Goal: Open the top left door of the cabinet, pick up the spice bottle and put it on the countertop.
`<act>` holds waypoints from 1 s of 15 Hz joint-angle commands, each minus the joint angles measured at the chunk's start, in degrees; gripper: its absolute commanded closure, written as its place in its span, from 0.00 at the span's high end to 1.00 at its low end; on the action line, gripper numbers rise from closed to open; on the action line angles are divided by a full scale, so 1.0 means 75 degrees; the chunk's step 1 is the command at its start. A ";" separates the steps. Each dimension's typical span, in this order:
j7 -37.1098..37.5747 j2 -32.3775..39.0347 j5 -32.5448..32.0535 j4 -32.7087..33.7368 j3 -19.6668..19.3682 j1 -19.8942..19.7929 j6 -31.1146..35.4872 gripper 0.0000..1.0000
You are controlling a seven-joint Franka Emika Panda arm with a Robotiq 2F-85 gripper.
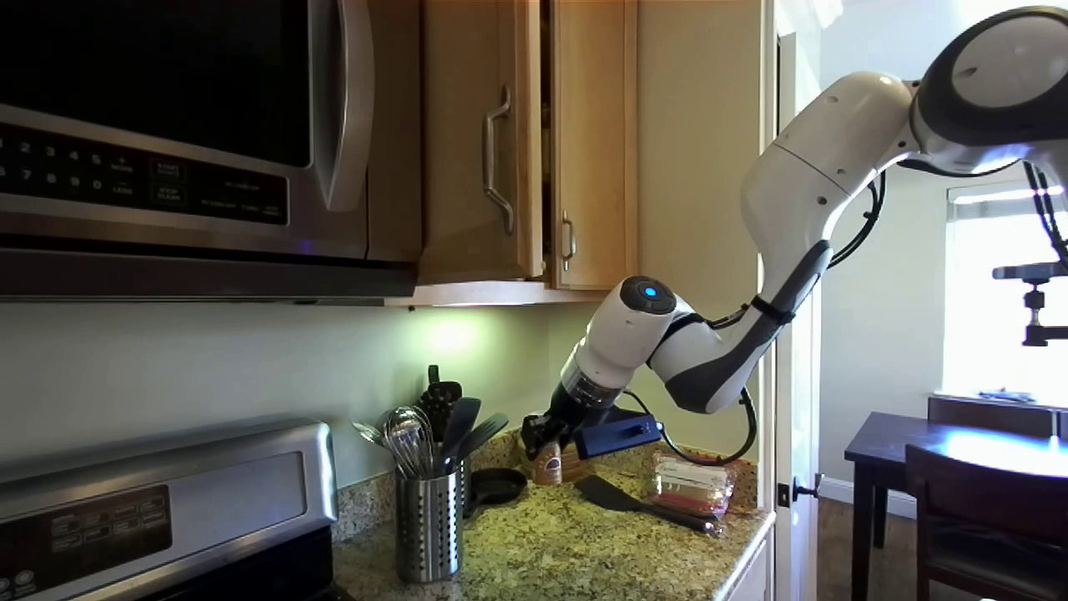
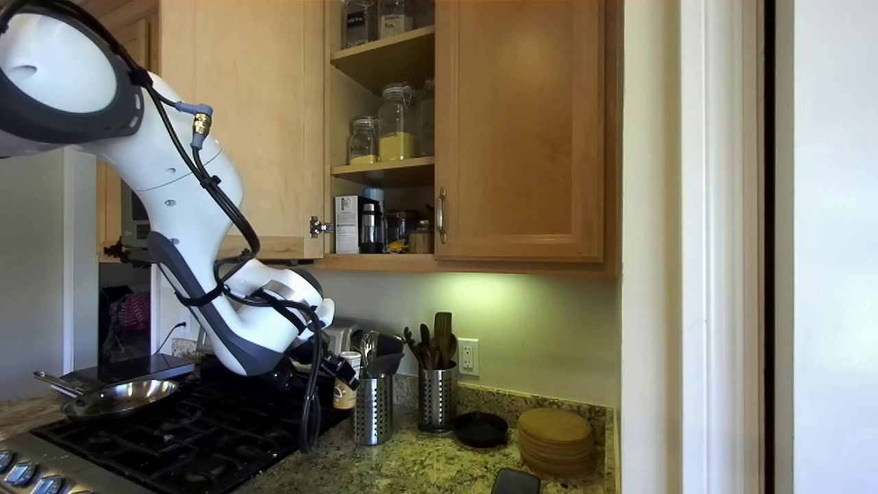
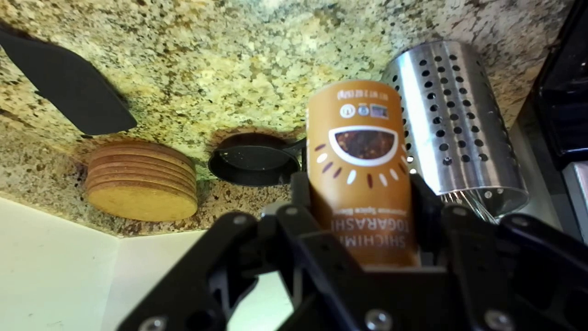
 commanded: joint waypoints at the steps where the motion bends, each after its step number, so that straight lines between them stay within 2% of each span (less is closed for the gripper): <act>1: 0.0841 0.0248 -0.0834 0.0175 -0.0120 0.0034 0.0138 0.27; 7: 0.1793 0.0903 -0.1701 0.0487 -0.0078 0.0040 0.0148 0.27; 15: 0.3980 0.1992 -0.3795 0.1434 0.0166 -0.0014 -0.0033 0.27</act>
